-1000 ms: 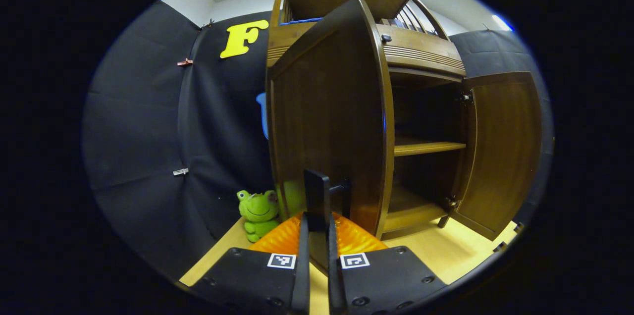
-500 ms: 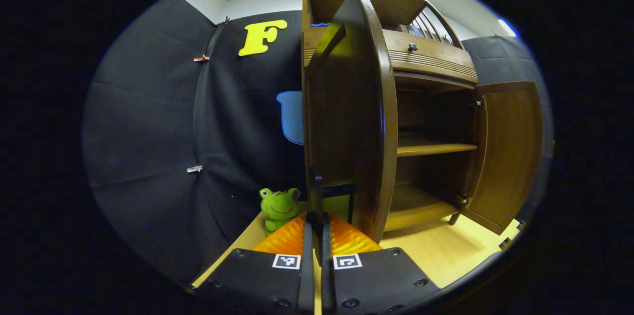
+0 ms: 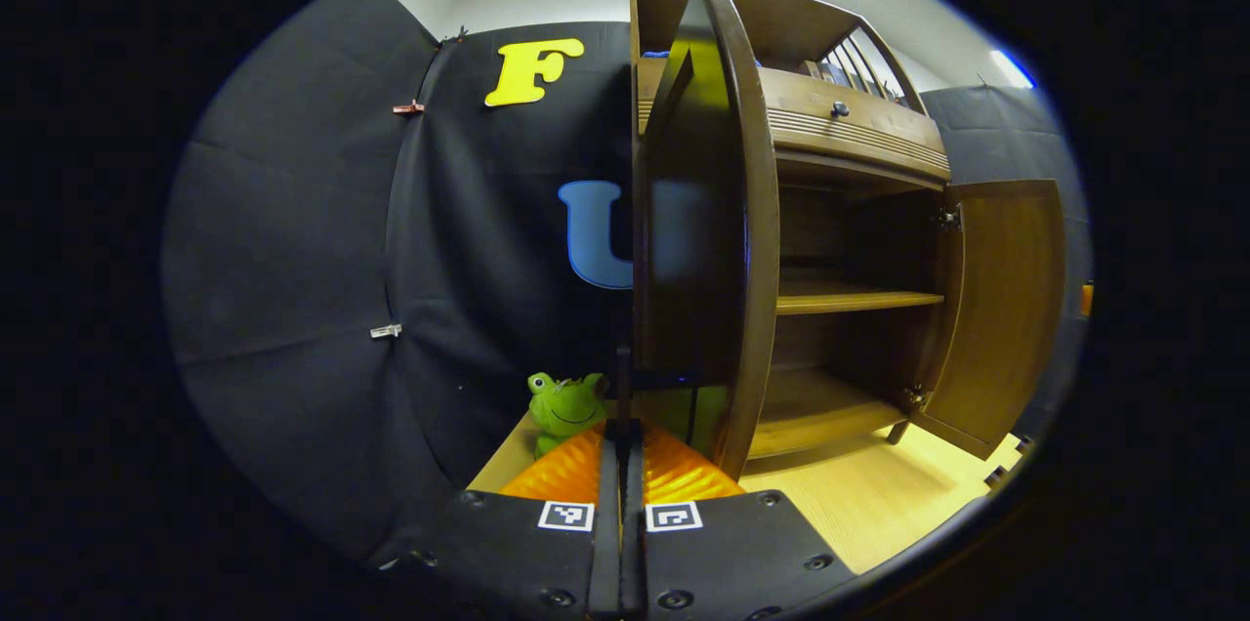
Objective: Open the right door of the double-door shoe cabinet with the right hand, and open the left door with the left hand.
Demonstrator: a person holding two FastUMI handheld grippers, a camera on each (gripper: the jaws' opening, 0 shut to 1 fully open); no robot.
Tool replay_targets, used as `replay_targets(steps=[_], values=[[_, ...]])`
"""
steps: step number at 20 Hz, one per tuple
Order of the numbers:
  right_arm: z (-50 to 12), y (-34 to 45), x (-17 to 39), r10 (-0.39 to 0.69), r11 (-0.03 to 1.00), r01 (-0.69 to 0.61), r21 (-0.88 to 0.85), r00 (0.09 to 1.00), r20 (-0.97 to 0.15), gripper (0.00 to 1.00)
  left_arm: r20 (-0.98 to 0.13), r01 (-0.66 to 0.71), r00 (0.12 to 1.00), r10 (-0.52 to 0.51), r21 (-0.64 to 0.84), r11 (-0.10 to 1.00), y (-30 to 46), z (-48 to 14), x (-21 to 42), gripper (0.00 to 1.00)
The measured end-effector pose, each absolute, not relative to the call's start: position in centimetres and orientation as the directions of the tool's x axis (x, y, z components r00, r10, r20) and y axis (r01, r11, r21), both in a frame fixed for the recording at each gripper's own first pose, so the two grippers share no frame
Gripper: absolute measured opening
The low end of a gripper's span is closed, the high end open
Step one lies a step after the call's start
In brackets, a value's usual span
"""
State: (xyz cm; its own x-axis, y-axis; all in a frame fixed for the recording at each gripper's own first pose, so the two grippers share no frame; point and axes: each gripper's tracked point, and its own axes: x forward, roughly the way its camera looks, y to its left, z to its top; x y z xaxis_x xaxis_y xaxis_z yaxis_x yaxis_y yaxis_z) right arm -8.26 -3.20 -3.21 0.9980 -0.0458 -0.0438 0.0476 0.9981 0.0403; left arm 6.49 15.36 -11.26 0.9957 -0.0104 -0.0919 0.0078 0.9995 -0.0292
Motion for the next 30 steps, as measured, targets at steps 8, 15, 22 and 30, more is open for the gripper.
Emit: replay_targets(steps=[8,15,22,30], values=[[-3.5,-1.5,-7.7,-0.005,0.999,0.006,0.032,0.999,-0.049,0.98,-0.035,-0.018,0.999,0.018,-0.023,1.000,16.0,-9.0,3.5,0.29],[-4.1,-3.1,-7.4,0.037,0.999,-0.035,0.035,0.998,-0.054,0.98,-0.014,-0.048,0.999,0.048,-0.015,0.999,14.6,-7.4,-0.5,0.89],[-3.1,-6.1,-6.6,0.058,0.996,-0.056,0.071,0.998,-0.036,0.98,0.011,-0.032,0.999,0.033,-0.010,0.999,7.9,-4.5,-2.3,0.98],[-2.6,-10.4,-7.1,0.065,0.993,-0.063,0.098,0.998,-0.021,0.98,0.053,0.001,0.999,0.000,-0.007,1.000,-2.2,-0.4,-4.4,0.98]])
